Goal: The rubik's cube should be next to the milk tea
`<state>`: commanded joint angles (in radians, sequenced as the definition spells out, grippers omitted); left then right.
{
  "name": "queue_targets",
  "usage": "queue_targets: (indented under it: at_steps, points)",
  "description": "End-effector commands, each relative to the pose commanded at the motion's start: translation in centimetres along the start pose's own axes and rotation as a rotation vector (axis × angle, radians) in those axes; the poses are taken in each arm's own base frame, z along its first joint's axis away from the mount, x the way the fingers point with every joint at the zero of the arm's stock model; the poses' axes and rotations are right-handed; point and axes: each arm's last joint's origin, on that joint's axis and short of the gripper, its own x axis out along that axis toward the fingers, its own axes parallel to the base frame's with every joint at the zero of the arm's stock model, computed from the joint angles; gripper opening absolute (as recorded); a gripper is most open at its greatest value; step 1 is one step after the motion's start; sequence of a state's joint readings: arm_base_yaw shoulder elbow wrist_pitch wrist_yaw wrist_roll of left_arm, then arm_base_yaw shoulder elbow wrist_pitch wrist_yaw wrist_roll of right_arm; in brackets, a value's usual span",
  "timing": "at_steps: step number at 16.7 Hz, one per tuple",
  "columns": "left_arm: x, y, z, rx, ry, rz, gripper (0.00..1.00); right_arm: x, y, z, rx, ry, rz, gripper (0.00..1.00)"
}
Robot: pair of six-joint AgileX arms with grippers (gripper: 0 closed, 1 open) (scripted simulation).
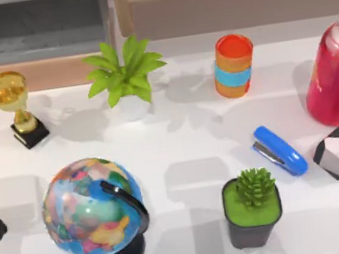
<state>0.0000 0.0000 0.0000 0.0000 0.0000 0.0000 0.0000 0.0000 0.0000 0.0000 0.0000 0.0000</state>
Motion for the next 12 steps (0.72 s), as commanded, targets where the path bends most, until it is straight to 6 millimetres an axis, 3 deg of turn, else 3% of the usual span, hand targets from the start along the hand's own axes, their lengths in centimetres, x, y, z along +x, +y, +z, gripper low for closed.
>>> queue_targets:
  at_steps: [3, 5, 9, 12]
  points:
    - [0.0, 0.0, 0.0, 0.0, 0.0, 0.0, 1.0, 0.0, 0.0, 0.3, 0.0, -0.002, 0.0, 1.0]
    - [0.0, 0.0, 0.0, 0.0, 0.0, 0.0, 1.0, 0.1, -0.1, 1.8, 0.0, -0.009, -0.002, 1.0]
    - [0.0, 0.0, 0.0, 0.0, 0.0, 0.0, 1.0, 1.2, -0.5, 7.9, -0.003, -0.029, -0.008, 1.0]
    - [0.0, 0.0, 0.0, 0.0, 0.0, 0.0, 1.0, 4.3, -1.2, 13.6, -0.005, -0.025, -0.011, 1.0]
